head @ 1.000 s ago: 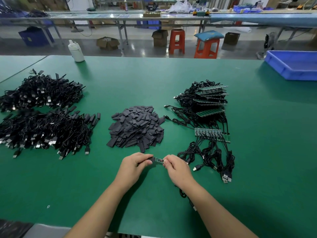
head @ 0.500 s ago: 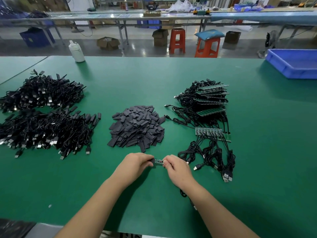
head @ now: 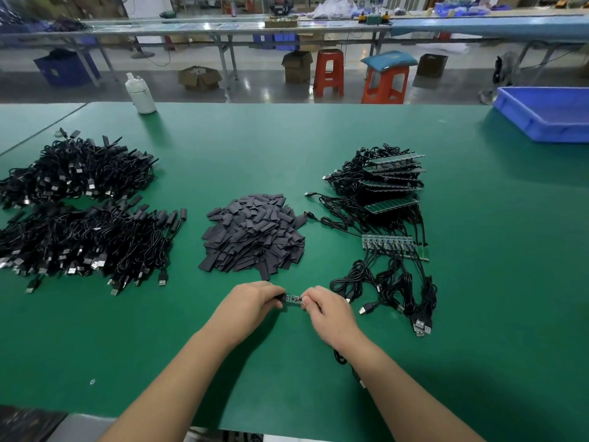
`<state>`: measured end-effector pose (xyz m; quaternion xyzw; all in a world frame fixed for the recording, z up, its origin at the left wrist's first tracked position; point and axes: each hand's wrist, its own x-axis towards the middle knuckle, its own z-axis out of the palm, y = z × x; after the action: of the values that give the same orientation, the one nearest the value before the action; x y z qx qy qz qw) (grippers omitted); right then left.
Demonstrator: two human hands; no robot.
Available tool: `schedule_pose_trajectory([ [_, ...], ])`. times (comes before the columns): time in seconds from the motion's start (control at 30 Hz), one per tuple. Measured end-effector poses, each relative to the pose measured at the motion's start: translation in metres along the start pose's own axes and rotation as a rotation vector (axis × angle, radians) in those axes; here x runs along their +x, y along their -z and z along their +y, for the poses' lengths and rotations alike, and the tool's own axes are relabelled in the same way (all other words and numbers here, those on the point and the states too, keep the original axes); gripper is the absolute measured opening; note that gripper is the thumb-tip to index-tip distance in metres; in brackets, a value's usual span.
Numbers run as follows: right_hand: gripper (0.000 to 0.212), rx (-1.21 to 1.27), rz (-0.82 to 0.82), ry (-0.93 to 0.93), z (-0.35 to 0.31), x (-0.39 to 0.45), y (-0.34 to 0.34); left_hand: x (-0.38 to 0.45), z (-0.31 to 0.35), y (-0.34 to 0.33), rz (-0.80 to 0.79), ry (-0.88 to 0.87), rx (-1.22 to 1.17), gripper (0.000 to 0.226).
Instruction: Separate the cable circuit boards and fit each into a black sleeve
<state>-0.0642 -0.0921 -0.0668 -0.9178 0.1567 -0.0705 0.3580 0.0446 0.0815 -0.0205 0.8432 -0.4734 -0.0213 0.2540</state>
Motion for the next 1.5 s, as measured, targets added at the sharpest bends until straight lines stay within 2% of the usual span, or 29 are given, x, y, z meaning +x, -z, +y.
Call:
schedule_pose_trajectory([
  [0.23,0.022,-0.014,0.001,0.015,0.0,-0.001,0.0,0.0,0.0,-0.001,0.028,0.07,-0.058,0.023],
  [0.43,0.022,-0.049,-0.006,0.05,-0.001,-0.002,-0.001,0.002,0.008,-0.011,-0.073,0.007,-0.061,0.021],
  [0.77,0.019,0.06,-0.04,0.001,-0.007,-0.002,0.008,-0.003,0.016,-0.018,0.045,0.037,-0.174,0.013],
  [1.03,0.028,0.152,-0.143,-0.089,-0.018,-0.004,0.017,0.0,0.022,-0.024,0.002,0.029,-0.051,0.021],
  [1.13,0.027,0.166,-0.186,-0.122,-0.021,-0.005,0.02,0.003,0.024,-0.026,-0.034,0.002,0.061,0.029],
  [1.3,0.032,0.242,-0.206,-0.195,-0.03,0.0,0.028,0.009,0.032,-0.025,-0.081,0.007,0.201,0.029],
  [1.37,0.035,0.194,-0.21,-0.194,-0.033,0.003,0.031,0.01,0.033,-0.024,-0.104,0.02,0.243,0.032],
  [1.5,0.028,0.048,-0.261,-0.121,-0.041,0.006,0.035,0.014,0.038,-0.017,-0.174,0.027,0.339,0.035],
])
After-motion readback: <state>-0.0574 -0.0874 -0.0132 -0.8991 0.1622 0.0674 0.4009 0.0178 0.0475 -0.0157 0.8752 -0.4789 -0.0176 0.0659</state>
